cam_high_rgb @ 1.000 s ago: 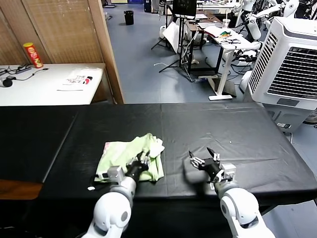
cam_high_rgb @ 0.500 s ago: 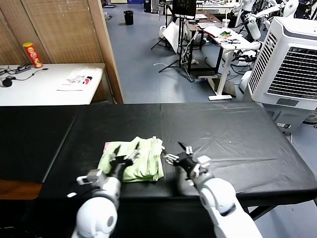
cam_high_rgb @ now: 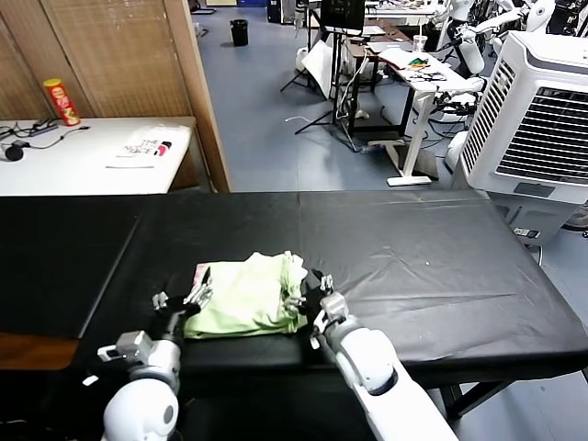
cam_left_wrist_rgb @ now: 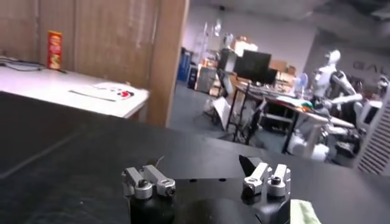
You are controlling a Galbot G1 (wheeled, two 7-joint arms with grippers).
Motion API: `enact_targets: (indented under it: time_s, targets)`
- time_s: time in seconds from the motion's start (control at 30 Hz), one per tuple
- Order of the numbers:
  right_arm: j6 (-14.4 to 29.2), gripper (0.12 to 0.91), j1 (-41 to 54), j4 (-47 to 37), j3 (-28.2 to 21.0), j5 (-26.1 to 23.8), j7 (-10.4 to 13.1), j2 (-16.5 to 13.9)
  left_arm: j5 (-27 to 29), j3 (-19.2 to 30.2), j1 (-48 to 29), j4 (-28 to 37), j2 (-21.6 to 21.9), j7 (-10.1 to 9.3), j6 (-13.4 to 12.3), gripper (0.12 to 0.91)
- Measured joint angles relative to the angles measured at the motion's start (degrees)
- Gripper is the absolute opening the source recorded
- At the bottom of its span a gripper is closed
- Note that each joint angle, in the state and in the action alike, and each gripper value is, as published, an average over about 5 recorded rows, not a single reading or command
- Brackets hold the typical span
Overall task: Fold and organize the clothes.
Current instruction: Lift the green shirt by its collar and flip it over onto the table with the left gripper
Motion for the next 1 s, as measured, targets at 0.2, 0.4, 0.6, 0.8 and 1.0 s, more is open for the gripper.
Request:
enact_targets:
  time_s: [0.2,0.4,0.6,0.8,1.0]
  targets:
    - [0.9,0.798,-1.94,5.17,2.38,7.55,0.19,-1.08,-7.54,-1.86,-0.48,5.3,-0.31,1.15,-2.98,0.798]
    - [0.89,0.798,-3.63,8.91,3.84,9.26,0.18,-2.01,-15.0,-2.5,-0.55,7.55,-1.94,0.89,-3.36,0.798]
    - [1.0,0.798,-4.07,9.74,4.1,9.48,0.06,-1.76,-16.4,-2.16,-0.44,7.75,-3.08,0.8,-3.39,0.795]
    - [1.07,0.798,-4.32,10.27,4.34,9.56,-0.03,-1.74,-16.89,-2.08,-0.44,8.35,-3.77,0.01,-3.2,0.606]
    - [1.09,0.798,-4.84,10.69,4.75,9.57,-0.04,-1.82,-17.1,-1.8,-0.75,8.95,-4.25,-0.23,-2.88,0.272]
